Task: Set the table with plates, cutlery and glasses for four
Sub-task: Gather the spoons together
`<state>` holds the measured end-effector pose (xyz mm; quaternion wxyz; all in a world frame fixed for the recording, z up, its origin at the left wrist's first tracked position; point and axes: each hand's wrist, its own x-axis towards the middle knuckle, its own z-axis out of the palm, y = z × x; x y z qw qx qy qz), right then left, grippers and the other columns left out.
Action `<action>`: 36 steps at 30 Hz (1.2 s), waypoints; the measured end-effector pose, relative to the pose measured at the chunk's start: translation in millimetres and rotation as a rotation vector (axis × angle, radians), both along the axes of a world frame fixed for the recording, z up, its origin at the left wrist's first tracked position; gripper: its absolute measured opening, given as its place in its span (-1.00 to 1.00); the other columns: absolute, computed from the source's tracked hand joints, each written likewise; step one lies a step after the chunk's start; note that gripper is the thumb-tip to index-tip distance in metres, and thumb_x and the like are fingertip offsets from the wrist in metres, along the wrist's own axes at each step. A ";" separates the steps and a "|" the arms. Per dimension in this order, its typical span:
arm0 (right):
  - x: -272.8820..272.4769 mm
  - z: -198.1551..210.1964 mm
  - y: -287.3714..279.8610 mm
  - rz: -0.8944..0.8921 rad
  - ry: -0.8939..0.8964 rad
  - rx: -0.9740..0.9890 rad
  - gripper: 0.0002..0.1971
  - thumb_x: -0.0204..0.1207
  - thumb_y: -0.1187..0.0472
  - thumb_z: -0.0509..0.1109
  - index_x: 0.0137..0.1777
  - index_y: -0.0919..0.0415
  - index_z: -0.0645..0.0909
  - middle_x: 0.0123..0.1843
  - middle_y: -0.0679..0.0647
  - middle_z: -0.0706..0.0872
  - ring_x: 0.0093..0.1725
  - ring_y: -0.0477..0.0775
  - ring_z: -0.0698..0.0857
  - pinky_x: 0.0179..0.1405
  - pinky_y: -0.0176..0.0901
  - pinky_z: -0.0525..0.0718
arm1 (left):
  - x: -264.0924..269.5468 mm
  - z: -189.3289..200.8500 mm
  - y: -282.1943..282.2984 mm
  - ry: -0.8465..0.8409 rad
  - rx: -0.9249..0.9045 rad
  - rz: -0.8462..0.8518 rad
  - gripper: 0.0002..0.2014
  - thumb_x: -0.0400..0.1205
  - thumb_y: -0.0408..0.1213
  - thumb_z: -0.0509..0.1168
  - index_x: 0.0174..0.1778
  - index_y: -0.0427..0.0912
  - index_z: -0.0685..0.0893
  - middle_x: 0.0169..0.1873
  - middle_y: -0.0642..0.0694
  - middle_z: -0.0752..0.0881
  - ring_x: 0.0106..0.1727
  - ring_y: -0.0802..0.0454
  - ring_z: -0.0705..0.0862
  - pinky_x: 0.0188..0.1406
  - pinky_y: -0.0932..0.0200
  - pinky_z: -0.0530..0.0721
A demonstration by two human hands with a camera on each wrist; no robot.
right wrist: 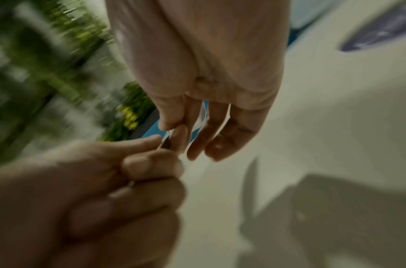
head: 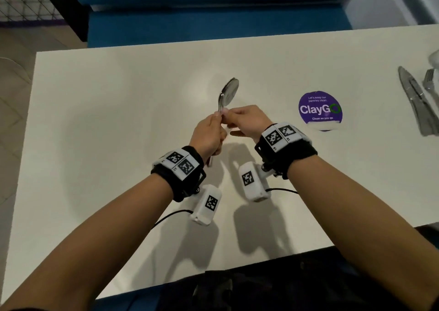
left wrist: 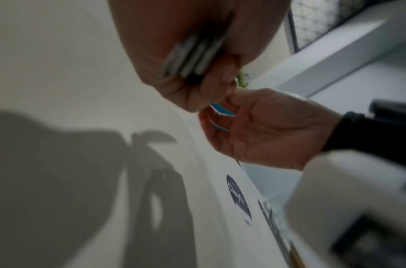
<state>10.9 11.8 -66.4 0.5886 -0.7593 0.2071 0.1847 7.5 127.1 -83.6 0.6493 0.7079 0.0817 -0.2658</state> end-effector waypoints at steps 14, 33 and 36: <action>-44.2 -1.5 -201.3 -0.335 -0.005 0.100 -0.83 0.50 0.18 0.48 -0.31 0.19 0.71 -0.37 0.03 0.74 -0.50 -0.17 0.67 -0.28 -0.31 0.65 | -48.1 0.3 -191.3 -0.013 -0.008 -0.293 -0.67 0.80 -0.17 -0.08 -0.22 -0.12 0.45 -0.51 -0.06 0.45 -0.70 0.17 0.47 -0.68 0.32 0.50; -51.7 -26.9 -440.0 -0.027 0.144 -0.836 -0.79 0.42 0.12 0.53 -0.15 0.30 0.78 -0.19 0.18 0.80 -0.24 0.09 0.70 -0.29 -0.22 0.55 | -27.6 -19.2 -432.4 0.095 0.078 -0.395 -0.72 0.70 -0.39 0.16 0.29 -0.39 0.58 -0.28 -0.13 0.64 -0.38 0.04 0.60 -0.27 0.26 0.67; -43.6 -33.0 -463.0 0.025 0.147 -0.889 -0.82 0.41 0.23 0.50 -0.33 0.30 0.63 -0.44 0.12 0.60 -0.37 0.13 0.59 -0.46 -0.30 0.43 | -26.4 -22.9 -458.5 0.119 0.088 -0.339 -0.77 0.66 -0.44 0.17 0.19 -0.35 0.62 -0.20 -0.19 0.67 -0.29 -0.09 0.69 0.05 0.01 0.73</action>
